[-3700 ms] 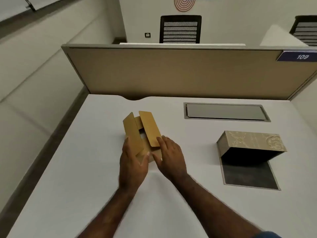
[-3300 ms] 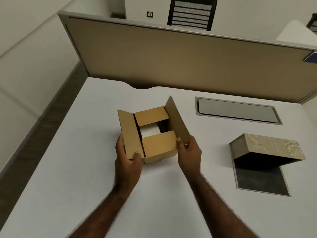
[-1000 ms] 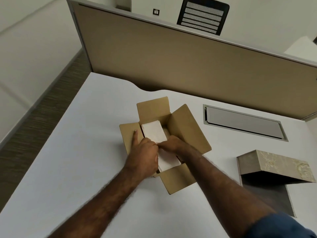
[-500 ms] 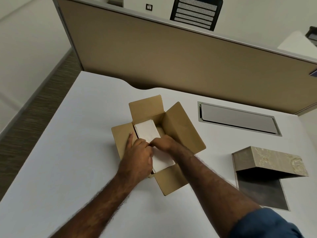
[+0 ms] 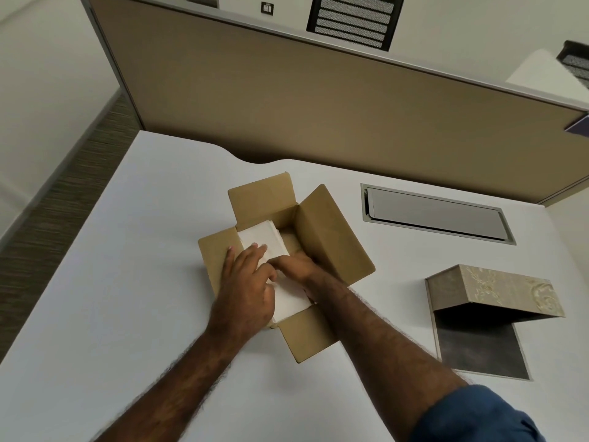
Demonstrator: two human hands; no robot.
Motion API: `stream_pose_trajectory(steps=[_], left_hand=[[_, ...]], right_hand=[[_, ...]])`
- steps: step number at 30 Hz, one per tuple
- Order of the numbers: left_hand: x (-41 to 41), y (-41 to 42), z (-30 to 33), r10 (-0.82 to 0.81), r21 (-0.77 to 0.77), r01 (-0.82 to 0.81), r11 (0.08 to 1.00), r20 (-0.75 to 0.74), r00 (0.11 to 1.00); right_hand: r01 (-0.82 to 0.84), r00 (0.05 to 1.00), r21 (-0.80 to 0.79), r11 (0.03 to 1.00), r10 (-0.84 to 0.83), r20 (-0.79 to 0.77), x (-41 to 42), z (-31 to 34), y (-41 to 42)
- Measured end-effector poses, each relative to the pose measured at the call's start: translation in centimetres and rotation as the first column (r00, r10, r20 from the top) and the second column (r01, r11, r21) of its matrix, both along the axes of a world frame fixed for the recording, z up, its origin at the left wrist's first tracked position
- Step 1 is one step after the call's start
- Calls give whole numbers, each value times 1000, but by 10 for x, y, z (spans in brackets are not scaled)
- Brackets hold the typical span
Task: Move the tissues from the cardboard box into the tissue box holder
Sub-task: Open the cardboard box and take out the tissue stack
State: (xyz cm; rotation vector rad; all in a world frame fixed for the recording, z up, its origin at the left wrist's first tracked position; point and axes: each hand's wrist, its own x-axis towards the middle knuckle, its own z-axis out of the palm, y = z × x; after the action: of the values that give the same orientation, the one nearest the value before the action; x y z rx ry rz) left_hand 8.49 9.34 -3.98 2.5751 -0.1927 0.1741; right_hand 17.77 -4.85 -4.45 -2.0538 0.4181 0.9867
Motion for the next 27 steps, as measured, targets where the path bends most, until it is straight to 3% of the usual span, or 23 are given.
stream_pose_trajectory(steps=[6,14,20,24,27], left_hand=[[0,1,-8,31,-72,-27,997,47,998],[1,5,-17,192,-245,-163,956,100,976],[0,7,-27,218,-212,-190,959,120,969],[-2,1,-30,224,-160,-197,967,170,960],[-3,-1,-28,234,-167,-212,963,128,964]], right_hand=[[-10,1000,87,996,10,2,2,-2,-10],[-50,997,220,974,62,-46,-1,6,-25],[-125,992,247,961,127,9,-4,7,-25],[-101,994,324,941,82,73,-5,8,-27],[-78,996,389,918,58,64,-6,10,-30]])
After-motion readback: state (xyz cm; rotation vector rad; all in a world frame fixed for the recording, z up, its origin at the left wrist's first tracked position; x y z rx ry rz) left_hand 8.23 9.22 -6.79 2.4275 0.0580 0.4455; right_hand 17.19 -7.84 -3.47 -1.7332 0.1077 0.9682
